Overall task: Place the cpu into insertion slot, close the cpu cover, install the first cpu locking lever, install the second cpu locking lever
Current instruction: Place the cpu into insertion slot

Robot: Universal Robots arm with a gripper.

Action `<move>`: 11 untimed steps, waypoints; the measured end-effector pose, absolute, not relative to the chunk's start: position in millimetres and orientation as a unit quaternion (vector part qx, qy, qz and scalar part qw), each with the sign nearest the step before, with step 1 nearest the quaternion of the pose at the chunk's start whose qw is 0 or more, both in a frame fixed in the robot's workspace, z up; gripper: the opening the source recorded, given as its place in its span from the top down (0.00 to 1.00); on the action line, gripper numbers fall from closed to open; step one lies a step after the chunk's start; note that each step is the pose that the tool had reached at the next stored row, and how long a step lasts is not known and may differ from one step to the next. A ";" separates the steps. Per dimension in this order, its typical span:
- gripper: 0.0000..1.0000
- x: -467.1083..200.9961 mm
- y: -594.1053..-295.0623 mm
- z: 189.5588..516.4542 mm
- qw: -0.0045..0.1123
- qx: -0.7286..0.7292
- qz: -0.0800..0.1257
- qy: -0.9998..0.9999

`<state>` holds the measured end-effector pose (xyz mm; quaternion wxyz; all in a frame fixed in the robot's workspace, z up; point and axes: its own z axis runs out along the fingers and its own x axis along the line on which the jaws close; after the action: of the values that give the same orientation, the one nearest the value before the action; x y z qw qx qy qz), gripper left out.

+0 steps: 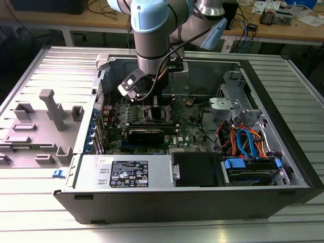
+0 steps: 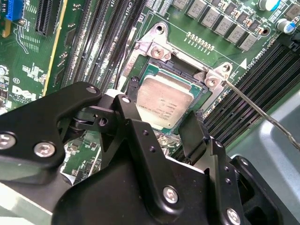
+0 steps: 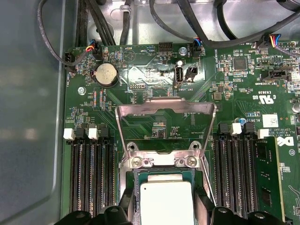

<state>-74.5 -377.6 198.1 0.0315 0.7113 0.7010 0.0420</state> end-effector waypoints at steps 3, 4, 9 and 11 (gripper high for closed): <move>0.31 -74.5 -377.6 198.1 0.032 0.711 0.042 0.701; 0.31 -74.5 -377.6 198.1 0.032 0.711 0.042 0.701; 0.31 -74.4 -377.5 199.0 0.032 0.712 0.042 0.700; 0.31 -74.5 -377.5 199.1 0.032 0.712 0.042 0.700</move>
<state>-74.5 -377.5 199.1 0.0320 0.7120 0.7002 0.0416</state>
